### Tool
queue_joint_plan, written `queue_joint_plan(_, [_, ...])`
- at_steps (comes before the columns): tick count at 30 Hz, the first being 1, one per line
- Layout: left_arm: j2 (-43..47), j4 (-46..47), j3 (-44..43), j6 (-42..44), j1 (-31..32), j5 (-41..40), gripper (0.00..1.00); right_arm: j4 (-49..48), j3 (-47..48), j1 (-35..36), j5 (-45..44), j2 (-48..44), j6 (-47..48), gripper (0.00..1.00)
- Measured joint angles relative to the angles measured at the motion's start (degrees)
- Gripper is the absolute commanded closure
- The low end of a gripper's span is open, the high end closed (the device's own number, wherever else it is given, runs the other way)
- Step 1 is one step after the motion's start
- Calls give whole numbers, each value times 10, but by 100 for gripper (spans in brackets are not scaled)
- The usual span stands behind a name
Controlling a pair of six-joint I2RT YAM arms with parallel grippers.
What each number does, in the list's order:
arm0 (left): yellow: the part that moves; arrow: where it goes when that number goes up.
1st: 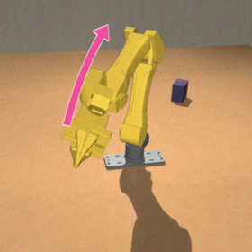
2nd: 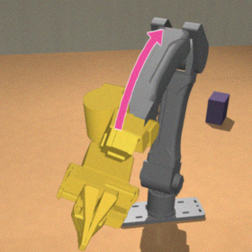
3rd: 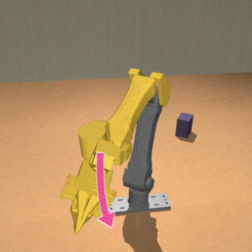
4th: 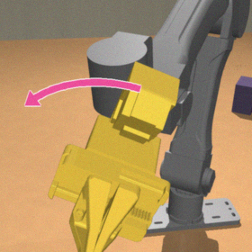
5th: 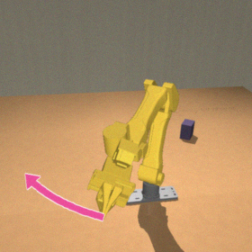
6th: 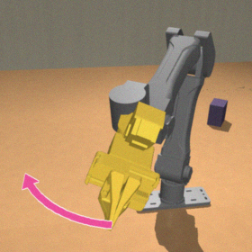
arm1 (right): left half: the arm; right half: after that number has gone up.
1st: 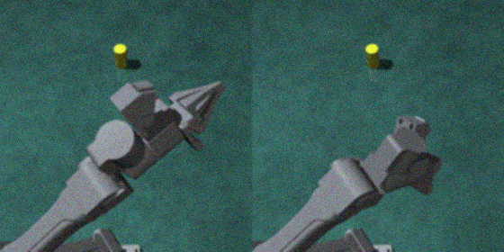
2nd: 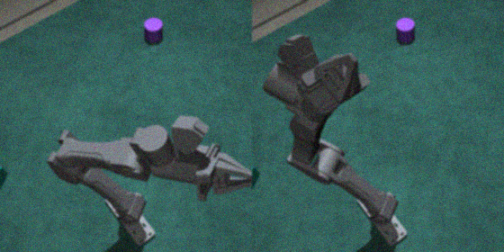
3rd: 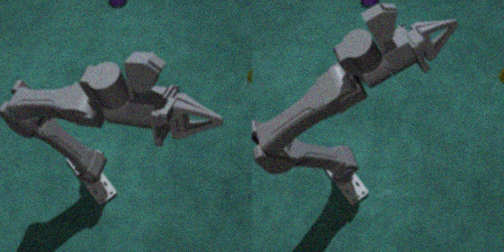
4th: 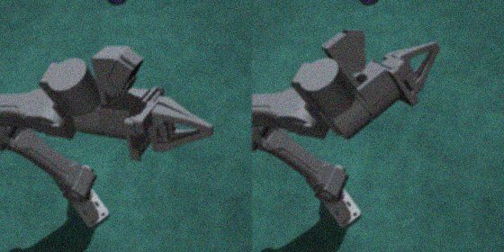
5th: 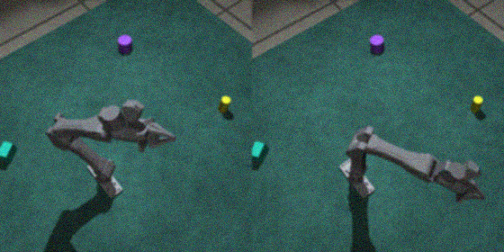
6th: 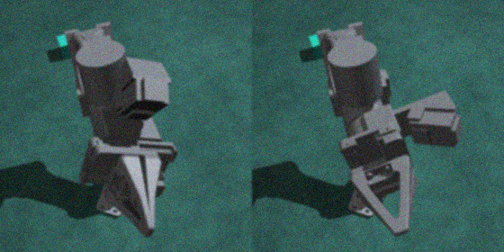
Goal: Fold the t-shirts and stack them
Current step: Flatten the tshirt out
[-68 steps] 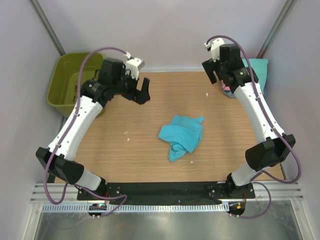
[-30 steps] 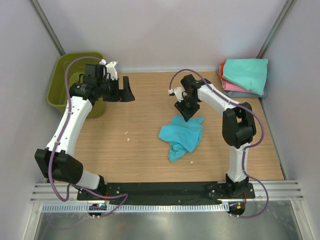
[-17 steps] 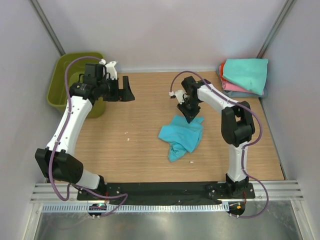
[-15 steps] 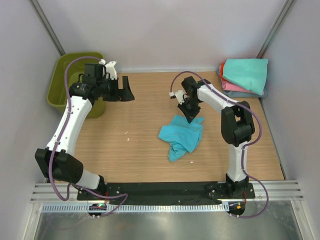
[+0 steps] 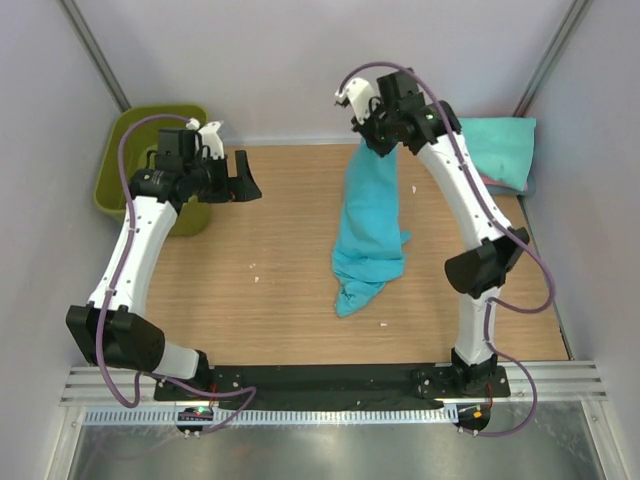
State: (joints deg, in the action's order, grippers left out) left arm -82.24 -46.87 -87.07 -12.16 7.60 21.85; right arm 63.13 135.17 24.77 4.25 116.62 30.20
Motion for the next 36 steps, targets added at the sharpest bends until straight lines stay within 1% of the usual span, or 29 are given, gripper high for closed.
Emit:
queue_joint_plan(2, [0, 1, 0, -3, -3, 0, 9, -27, 12, 9, -12, -39, 13, 99])
queue_joint_plan(6, [0, 5, 0, -12, -5, 1, 9, -72, -16, 29, -33, -135, 31, 99])
queue_joint_plan(8, [0, 8, 0, -14, -5, 1, 9, -83, -24, 38, -25, -176, 35, 99])
queue_joint_plan(14, [-5, 14, 0, -29, -5, 10, 9, -112, -25, 51, -12, -249, 23, 99])
queue_joint_plan(17, [-11, 17, -1, -38, -5, 16, 10, -137, -5, 52, -21, -256, 22, 99])
queue_joint_plan(21, [-22, 21, -10, -43, -5, 18, 10, -218, -14, 52, -54, -266, 34, 99])
queue_joint_plan(24, [-24, 24, -18, -45, -5, 18, 10, -280, -23, 52, -87, -270, 61, 99])
queue_joint_plan(29, [-24, 25, -28, -43, -5, 18, 10, -374, -35, 52, -199, -262, 139, 99])
queue_joint_plan(32, [-24, 25, -28, -40, -6, 17, 10, -403, 9, 51, -288, -219, 175, 99])
queue_joint_plan(34, [-24, 25, -28, -39, -8, 17, 10, -403, 20, 51, -336, -200, 189, 99])
queue_joint_plan(36, [-24, 24, -29, -39, -11, 17, 10, -380, 18, 50, -375, -186, 191, 99])
